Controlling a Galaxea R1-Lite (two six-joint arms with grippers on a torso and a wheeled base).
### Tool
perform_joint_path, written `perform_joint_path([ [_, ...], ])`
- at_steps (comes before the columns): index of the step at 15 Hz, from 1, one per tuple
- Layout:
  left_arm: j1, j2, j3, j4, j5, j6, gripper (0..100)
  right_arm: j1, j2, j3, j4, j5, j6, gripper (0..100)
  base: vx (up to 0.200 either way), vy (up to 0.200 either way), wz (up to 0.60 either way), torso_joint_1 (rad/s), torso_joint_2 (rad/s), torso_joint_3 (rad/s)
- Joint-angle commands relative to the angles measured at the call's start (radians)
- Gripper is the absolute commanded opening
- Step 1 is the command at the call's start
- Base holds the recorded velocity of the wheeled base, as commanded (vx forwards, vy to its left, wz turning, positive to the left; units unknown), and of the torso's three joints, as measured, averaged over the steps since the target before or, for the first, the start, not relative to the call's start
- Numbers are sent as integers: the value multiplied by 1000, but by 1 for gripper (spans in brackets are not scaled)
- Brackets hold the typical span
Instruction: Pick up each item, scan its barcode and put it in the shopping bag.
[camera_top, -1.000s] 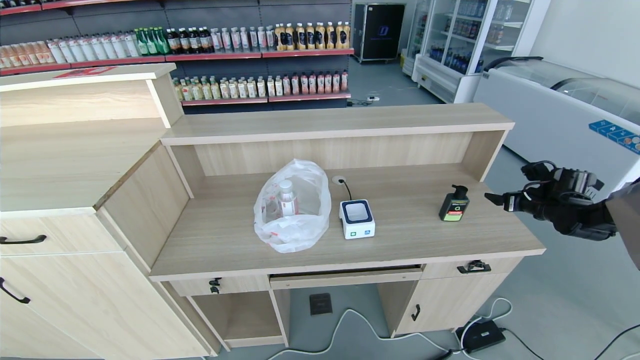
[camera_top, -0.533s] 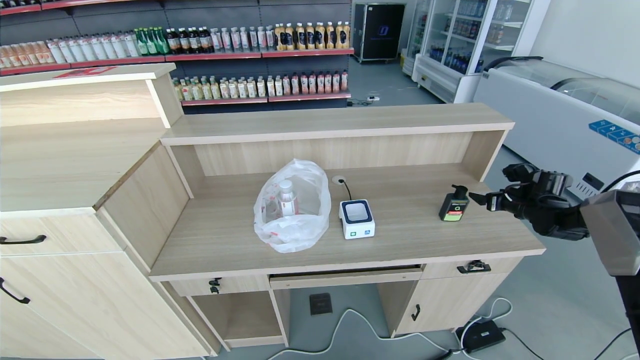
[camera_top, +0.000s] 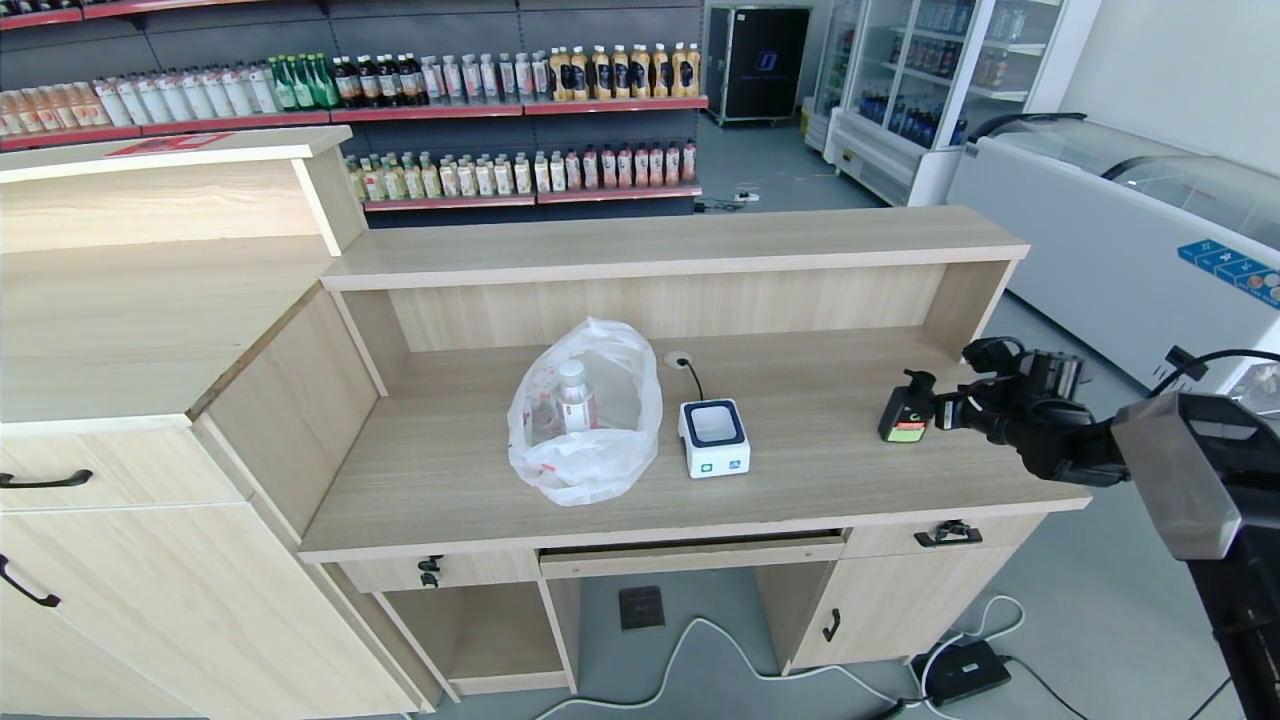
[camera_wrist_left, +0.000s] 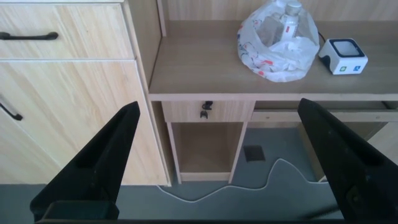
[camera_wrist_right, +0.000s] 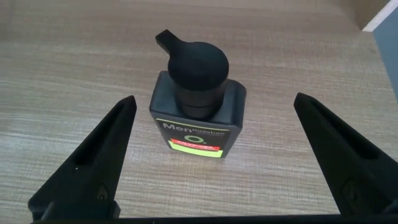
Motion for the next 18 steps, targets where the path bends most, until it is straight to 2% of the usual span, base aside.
perform_joint_path([
  [1, 0, 0, 0, 0, 0, 0, 100, 16, 25, -6, -14, 1, 6, 100, 0, 0, 0, 0, 0, 0],
  [5, 0, 0, 0, 0, 0, 0, 100, 30, 72, -57, -15, 1, 6, 100, 0, 0, 0, 0, 0, 0],
  [14, 0, 0, 0, 0, 0, 0, 100, 50, 164, -57, -12, 1, 53, 100, 0, 0, 0, 0, 0, 0],
  [18, 0, 0, 0, 0, 0, 0, 100, 55, 130, -57, -17, -1, 70, 100, 0, 0, 0, 0, 0, 0],
])
